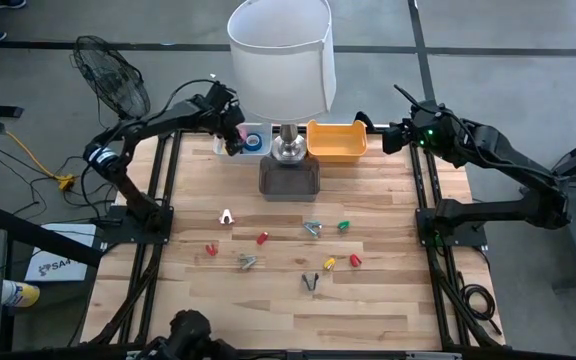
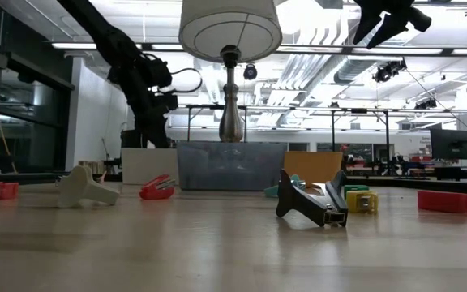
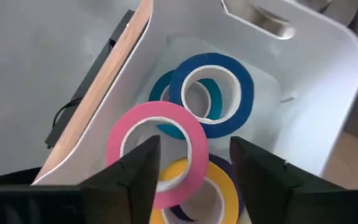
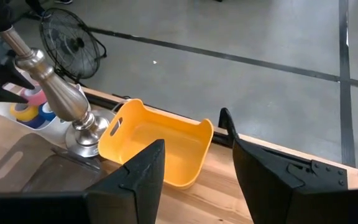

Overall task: Pick and place Stapler, Stapler remover, tape
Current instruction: Put the left red stapler into the black bin

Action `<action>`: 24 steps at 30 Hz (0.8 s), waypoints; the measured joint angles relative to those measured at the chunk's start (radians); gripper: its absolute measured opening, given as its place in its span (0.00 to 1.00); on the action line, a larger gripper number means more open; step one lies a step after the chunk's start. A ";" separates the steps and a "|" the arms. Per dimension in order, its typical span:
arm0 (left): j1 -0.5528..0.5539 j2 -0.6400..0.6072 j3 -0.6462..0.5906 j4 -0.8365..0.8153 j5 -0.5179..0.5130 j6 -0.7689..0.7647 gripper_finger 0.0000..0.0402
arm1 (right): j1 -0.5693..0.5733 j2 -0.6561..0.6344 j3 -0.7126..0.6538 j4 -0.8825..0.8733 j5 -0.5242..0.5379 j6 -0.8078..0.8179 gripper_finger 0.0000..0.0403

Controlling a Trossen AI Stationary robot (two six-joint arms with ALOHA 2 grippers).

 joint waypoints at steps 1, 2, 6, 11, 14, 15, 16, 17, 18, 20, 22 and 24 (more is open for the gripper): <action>0.000 -0.013 0.000 -0.005 -0.004 0.002 0.50 | 0.000 0.000 0.000 0.000 0.000 0.002 0.45; 0.000 -0.029 0.000 -0.014 -0.010 0.005 0.52 | 0.000 0.000 0.000 0.000 -0.001 0.003 0.45; 0.000 -0.095 0.007 -0.070 -0.046 0.018 0.53 | 0.000 0.000 0.000 0.000 -0.028 -0.008 0.45; 0.000 -0.169 0.008 -0.155 -0.104 0.024 0.54 | 0.000 0.000 0.000 0.000 -0.075 -0.059 0.45; 0.000 -0.198 0.008 -0.201 -0.125 0.023 0.54 | 0.000 0.000 0.000 0.000 -0.087 -0.078 0.45; 0.000 -0.207 0.008 -0.221 -0.126 0.018 0.54 | 0.000 0.000 0.000 0.000 -0.087 -0.080 0.45; 0.000 -0.215 0.008 -0.241 -0.126 0.008 0.54 | 0.000 0.000 0.000 0.000 -0.088 -0.084 0.45; 0.000 -0.224 0.008 -0.264 -0.126 -0.001 0.54 | 0.000 0.000 0.000 0.000 -0.091 -0.091 0.45; 0.000 -0.234 0.008 -0.292 -0.126 -0.006 0.54 | 0.000 0.000 0.000 0.000 -0.097 -0.106 0.45; -0.003 -0.253 0.008 -0.357 -0.125 -0.033 0.54 | 0.000 0.000 0.000 0.000 -0.116 -0.127 0.45; -0.015 -0.260 0.009 -0.437 -0.129 -0.079 0.54 | 0.000 0.000 0.000 0.000 -0.136 -0.145 0.45; -0.023 -0.265 0.008 -0.514 -0.127 -0.114 0.54 | 0.000 0.000 0.000 0.000 -0.139 -0.165 0.45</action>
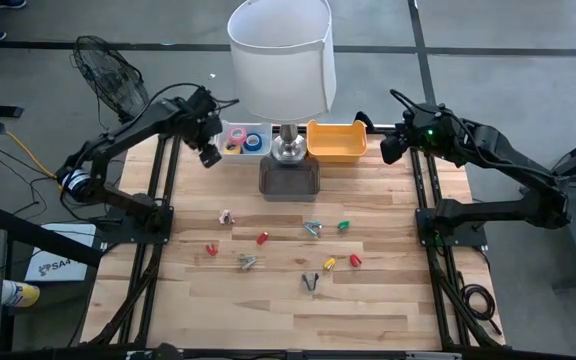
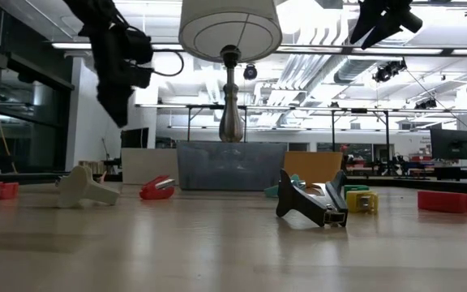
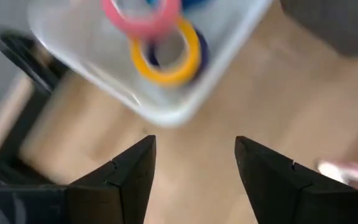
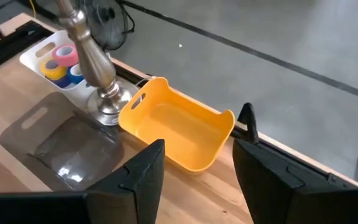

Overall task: Pick and place Stapler, Stapler remover, tape
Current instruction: Put the left red stapler into the black bin

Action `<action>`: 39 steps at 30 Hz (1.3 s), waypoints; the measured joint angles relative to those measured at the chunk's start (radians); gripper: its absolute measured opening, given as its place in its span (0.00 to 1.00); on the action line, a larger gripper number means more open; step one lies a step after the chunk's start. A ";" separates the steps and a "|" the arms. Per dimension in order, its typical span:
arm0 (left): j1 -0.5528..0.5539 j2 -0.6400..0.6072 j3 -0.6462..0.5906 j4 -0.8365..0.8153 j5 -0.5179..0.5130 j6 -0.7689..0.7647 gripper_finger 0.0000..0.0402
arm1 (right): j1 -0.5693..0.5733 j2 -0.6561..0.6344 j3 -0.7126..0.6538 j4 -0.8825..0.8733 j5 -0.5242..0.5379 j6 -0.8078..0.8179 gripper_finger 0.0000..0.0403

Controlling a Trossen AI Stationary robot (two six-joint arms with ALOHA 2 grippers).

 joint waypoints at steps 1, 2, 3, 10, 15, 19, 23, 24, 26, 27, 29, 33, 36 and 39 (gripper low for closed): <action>-0.001 -0.005 0.000 -0.038 0.003 -0.013 0.54 | 0.000 0.000 0.000 0.000 0.000 -0.008 0.45; -0.007 -0.009 0.000 -0.075 0.007 -0.021 0.54 | 0.000 0.000 0.000 0.000 0.000 -0.019 0.45; -0.017 -0.009 0.000 -0.110 0.007 -0.023 0.54 | 0.000 0.000 0.000 0.000 0.000 -0.032 0.45; -0.146 -0.008 0.000 -0.311 0.012 0.075 0.54 | 0.000 0.000 0.000 0.000 -0.042 -0.138 0.45; -0.300 -0.008 0.000 -0.364 0.071 0.097 0.54 | 0.000 0.000 0.000 0.001 -0.080 -0.218 0.45; -0.447 -0.008 0.000 -0.366 0.090 0.111 0.54 | 0.000 0.000 0.000 0.001 -0.105 -0.264 0.45; -0.614 -0.008 0.000 -0.365 0.096 0.100 0.54 | 0.000 0.000 0.000 0.001 -0.135 -0.303 0.45; -0.658 -0.008 0.000 -0.365 0.098 0.090 0.54 | 0.000 0.000 0.000 0.001 -0.136 -0.312 0.45; -0.744 -0.008 -0.001 -0.352 0.096 0.086 0.54 | 0.000 0.000 0.000 0.001 -0.136 -0.324 0.45; -0.787 -0.008 -0.001 -0.342 0.089 0.085 0.54 | 0.000 0.000 0.000 0.001 -0.135 -0.330 0.45; -0.871 -0.008 -0.001 -0.310 0.059 0.088 0.54 | 0.000 0.000 0.000 0.001 -0.136 -0.340 0.45; -1.020 -0.006 -0.001 -0.235 -0.011 0.120 0.54 | 0.000 0.000 0.000 0.001 -0.173 -0.340 0.45; -1.091 0.017 -0.001 -0.207 -0.029 0.117 0.54 | 0.000 0.000 0.000 0.000 -0.195 -0.342 0.45; -1.132 0.056 -0.002 -0.201 -0.035 0.112 0.55 | 0.000 0.000 0.000 0.001 -0.212 -0.342 0.45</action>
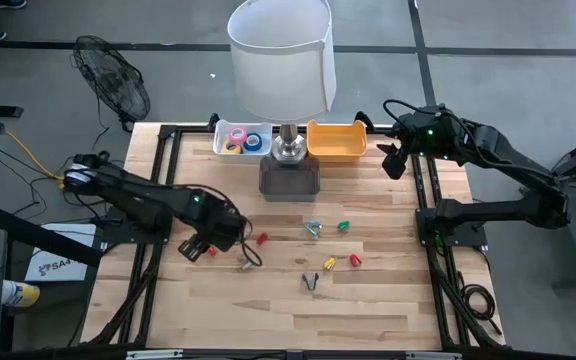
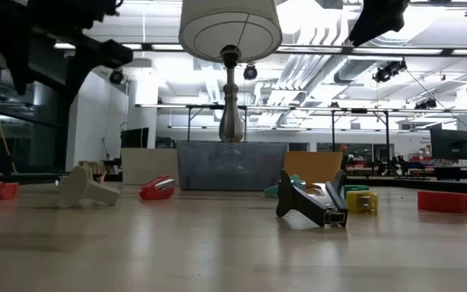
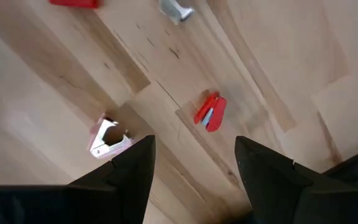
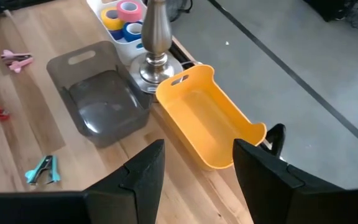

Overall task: Pick and place Stapler, Stapler remover, tape
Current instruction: Put the left red stapler into the black bin

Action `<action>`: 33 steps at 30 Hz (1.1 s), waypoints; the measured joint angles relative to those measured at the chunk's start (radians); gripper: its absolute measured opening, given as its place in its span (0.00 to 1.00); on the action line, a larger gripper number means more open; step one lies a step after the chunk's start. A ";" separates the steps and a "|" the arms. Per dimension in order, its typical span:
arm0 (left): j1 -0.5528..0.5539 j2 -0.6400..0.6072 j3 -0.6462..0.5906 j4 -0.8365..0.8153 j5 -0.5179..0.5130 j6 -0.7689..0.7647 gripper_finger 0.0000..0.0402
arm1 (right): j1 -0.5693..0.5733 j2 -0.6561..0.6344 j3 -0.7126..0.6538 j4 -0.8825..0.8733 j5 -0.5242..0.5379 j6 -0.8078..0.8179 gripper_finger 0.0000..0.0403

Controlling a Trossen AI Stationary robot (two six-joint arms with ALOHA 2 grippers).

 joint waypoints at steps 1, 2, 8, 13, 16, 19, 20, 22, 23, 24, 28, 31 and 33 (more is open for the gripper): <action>-0.008 0.017 0.000 0.005 -0.002 0.006 0.55 | 0.000 0.000 0.000 0.000 -0.003 0.001 0.45; -0.014 0.033 0.000 0.013 -0.002 0.015 0.56 | 0.000 0.000 0.000 0.000 -0.003 0.002 0.45; -0.026 0.142 0.000 0.062 -0.003 0.080 0.67 | 0.000 0.000 0.000 0.000 -0.014 0.000 0.45; -0.026 0.190 -0.040 0.111 0.027 0.137 0.71 | 0.000 0.000 0.000 0.000 -0.014 0.000 0.45; -0.026 0.191 -0.101 0.144 0.071 0.138 0.70 | 0.000 0.000 0.000 0.000 -0.014 0.000 0.45; -0.026 0.191 -0.149 0.149 0.108 0.147 0.70 | 0.000 0.000 0.000 0.000 -0.014 0.000 0.45; -0.026 0.191 -0.161 0.157 0.118 0.161 0.70 | 0.000 0.000 0.000 0.000 -0.014 0.000 0.45; -0.026 0.191 -0.183 0.185 0.124 0.191 0.70 | 0.000 0.000 0.000 0.000 -0.014 0.000 0.45; -0.026 0.191 -0.194 0.204 0.125 0.204 0.70 | 0.000 0.000 0.000 0.000 -0.014 0.000 0.45; -0.026 0.191 -0.205 0.221 0.124 0.214 0.70 | 0.000 0.000 0.000 0.000 -0.014 0.001 0.45; -0.026 0.191 -0.250 0.289 0.110 0.242 0.70 | 0.000 0.000 0.000 0.000 -0.014 0.003 0.45; -0.026 0.188 -0.281 0.327 0.098 0.236 0.70 | 0.000 0.000 0.000 0.000 -0.014 0.006 0.45; -0.026 0.186 -0.297 0.338 0.098 0.236 0.70 | 0.000 0.000 0.000 0.000 -0.014 0.007 0.45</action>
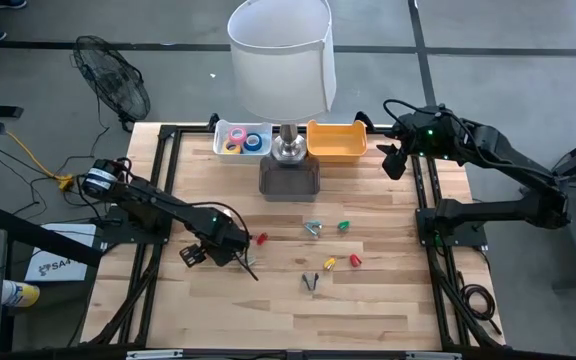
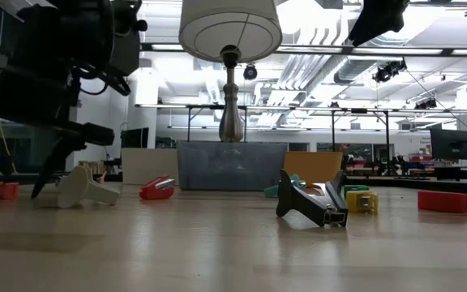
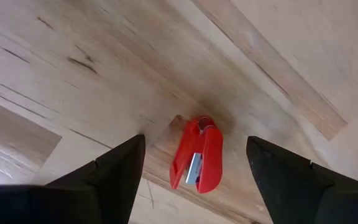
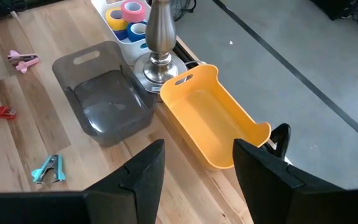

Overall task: Pick and place Stapler, Stapler remover, tape
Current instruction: Put the left red stapler into the black bin

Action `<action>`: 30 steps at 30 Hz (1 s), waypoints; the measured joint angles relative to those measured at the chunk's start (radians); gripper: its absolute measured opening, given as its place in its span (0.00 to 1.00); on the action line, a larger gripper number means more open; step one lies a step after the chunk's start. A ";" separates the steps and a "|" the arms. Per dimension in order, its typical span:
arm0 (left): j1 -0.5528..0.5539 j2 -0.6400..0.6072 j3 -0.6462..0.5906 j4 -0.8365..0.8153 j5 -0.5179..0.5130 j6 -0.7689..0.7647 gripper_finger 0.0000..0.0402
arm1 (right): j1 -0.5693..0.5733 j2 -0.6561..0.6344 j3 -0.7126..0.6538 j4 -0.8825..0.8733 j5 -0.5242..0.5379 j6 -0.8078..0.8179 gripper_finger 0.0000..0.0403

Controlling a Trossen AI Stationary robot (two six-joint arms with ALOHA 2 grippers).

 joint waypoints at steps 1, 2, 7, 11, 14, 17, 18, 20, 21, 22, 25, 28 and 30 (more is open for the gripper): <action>0.000 0.000 -0.004 0.000 0.000 0.000 0.70 | 0.000 0.000 0.000 0.000 0.000 0.000 0.45; 0.000 0.000 -0.007 0.000 -0.002 0.000 0.70 | 0.000 0.000 0.000 0.000 0.000 0.000 0.45; 0.000 0.001 -0.009 0.002 -0.031 0.026 0.65 | 0.000 0.000 0.000 0.000 0.000 0.000 0.45; 0.000 0.002 -0.010 0.013 -0.048 0.053 0.53 | 0.000 0.000 0.000 0.000 0.000 0.000 0.45; 0.000 0.003 -0.011 0.027 -0.062 0.053 0.43 | 0.000 0.000 0.000 0.000 0.000 0.000 0.45; 0.000 0.003 -0.011 0.033 -0.066 0.053 0.35 | 0.000 0.000 0.000 0.000 0.000 0.000 0.45; 0.001 0.003 -0.011 0.035 -0.067 0.052 0.32 | 0.000 0.000 0.000 0.000 0.000 0.000 0.45; 0.001 0.003 -0.011 0.038 -0.068 0.052 0.28 | 0.000 0.000 0.000 0.000 0.000 -0.003 0.45; 0.001 0.003 -0.012 0.040 -0.069 0.052 0.26 | 0.000 0.000 0.000 0.000 0.000 -0.003 0.45; 0.001 0.004 -0.012 0.043 -0.069 0.052 0.25 | 0.000 0.000 0.000 0.000 0.000 -0.004 0.45; 0.001 0.004 -0.014 0.059 -0.069 0.045 0.20 | 0.000 0.000 0.000 0.000 0.000 -0.004 0.45; 0.002 0.003 -0.014 0.073 -0.066 0.019 0.17 | 0.000 0.000 0.000 0.000 0.000 -0.005 0.45; 0.002 0.004 -0.014 0.075 -0.064 -0.005 0.16 | 0.000 0.000 0.000 0.000 0.000 -0.006 0.45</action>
